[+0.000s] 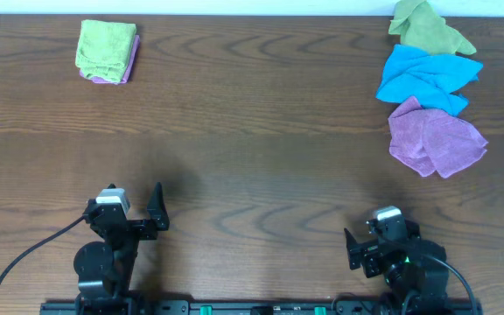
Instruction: Fold the cloth
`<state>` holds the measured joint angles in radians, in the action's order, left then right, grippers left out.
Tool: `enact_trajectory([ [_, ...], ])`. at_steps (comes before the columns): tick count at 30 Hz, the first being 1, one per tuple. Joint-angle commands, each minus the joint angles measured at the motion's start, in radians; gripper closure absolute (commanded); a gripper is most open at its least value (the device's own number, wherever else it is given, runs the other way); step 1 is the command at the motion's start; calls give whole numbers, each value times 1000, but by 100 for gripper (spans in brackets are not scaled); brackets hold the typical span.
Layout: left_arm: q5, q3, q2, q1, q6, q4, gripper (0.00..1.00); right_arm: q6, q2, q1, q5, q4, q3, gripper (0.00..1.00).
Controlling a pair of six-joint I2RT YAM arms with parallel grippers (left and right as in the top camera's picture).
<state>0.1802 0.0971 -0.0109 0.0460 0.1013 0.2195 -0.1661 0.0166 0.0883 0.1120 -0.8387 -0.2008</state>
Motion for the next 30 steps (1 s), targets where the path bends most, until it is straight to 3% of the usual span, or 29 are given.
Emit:
enact_trajectory([
  [1, 3, -27, 6, 5, 3, 4, 5, -7, -11, 12, 4, 1, 15, 1],
  [17, 3, -27, 6, 5, 3, 4, 5, -7, -11, 12, -4, 3, 15, 1],
  [20, 3, -27, 6, 5, 3, 4, 5, -2, -11, 12, -4, 83, 15, 1],
  [22, 3, -27, 6, 5, 3, 4, 5, 139, -11, 9, -20, 204, 15, 1],
  [26, 3, -27, 6, 5, 3, 4, 5, 705, -11, 8, -210, 281, 12, 1],
  [30, 3, -27, 6, 5, 3, 4, 5, 986, -11, 8, -599, 358, 13, 1],
])
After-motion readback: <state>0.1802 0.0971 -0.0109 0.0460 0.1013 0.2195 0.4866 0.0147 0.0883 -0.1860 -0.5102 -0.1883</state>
